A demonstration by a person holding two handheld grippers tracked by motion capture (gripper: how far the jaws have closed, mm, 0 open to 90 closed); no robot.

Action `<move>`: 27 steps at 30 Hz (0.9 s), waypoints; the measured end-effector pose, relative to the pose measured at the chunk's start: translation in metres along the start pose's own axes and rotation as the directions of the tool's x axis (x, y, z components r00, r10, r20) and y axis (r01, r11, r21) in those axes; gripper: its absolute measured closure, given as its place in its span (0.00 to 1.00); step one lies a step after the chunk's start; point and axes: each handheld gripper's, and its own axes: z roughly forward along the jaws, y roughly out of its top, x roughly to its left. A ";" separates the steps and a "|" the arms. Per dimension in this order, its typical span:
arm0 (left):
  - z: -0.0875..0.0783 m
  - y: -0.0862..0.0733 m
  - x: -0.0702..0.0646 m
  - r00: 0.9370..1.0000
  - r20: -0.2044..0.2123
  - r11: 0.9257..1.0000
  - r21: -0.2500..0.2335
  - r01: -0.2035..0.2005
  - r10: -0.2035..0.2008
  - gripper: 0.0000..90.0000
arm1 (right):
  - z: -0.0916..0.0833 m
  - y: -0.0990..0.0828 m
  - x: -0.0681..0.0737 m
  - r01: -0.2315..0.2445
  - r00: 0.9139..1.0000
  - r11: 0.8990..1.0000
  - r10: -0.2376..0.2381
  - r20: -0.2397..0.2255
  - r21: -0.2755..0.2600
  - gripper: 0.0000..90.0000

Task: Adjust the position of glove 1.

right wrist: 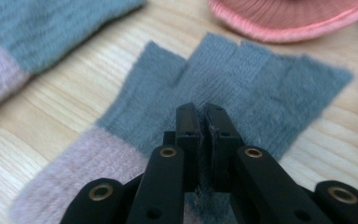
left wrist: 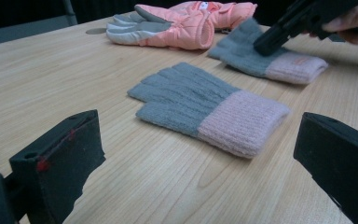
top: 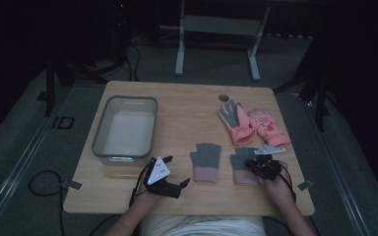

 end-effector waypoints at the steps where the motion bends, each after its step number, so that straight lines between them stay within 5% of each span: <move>1: 0.000 0.000 0.000 1.000 0.000 1.000 0.000 0.000 0.000 0.01 | -0.004 0.002 0.001 -0.004 1.000 1.000 0.004 0.000 -0.014 0.95; 12: 0.000 0.000 0.000 1.000 0.000 1.000 -0.001 0.002 -0.002 0.01 | -0.049 0.058 0.024 -0.022 0.999 0.986 0.018 -0.028 -0.165 0.95; 17: 0.000 0.000 0.001 1.000 0.000 1.000 0.001 0.006 -0.006 0.01 | -0.043 0.074 0.043 -0.020 0.998 0.983 0.007 -0.067 -0.181 0.95; 20: 0.000 0.000 0.001 1.000 0.002 1.000 -0.002 0.013 -0.013 0.01 | -0.029 0.085 0.069 0.000 0.992 0.984 -0.023 -0.123 -0.180 0.95; 27: 0.000 0.000 0.001 1.000 0.005 1.000 -0.002 0.005 -0.005 0.01 | -0.007 0.087 0.091 0.006 0.982 0.990 -0.031 -0.184 -0.138 0.95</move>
